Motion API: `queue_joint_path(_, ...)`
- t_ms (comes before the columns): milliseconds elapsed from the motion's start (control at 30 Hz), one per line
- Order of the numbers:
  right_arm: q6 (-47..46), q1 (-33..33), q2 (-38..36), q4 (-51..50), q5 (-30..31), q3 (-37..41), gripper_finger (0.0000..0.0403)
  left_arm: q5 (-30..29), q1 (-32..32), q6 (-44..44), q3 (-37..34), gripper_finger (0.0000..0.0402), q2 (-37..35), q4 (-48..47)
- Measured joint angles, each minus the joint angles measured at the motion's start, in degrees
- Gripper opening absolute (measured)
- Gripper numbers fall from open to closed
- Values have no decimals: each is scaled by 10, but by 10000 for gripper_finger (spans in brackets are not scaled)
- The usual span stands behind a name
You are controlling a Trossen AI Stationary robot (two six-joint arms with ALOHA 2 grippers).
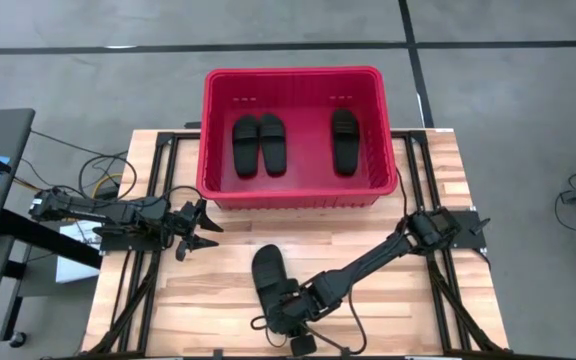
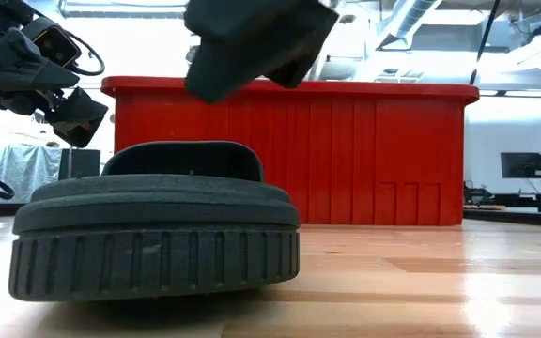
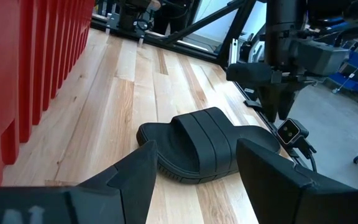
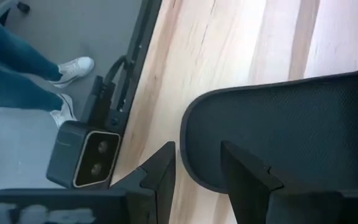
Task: Pick and place slides into bin
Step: Put the black slide into the red bin
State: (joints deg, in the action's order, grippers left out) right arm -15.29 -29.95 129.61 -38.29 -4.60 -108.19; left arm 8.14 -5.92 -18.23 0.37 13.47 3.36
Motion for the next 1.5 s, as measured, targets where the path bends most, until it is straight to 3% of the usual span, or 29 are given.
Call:
queue_joint_path(700, 7, -1, 1, 2, -12, 1, 118, 0, 0, 0, 0, 210, 0, 0)
queue_joint_path(1500, -53, -8, 1, 36, 4, 1, 118, 0, 0, 0, 0, 210, 0, 0)
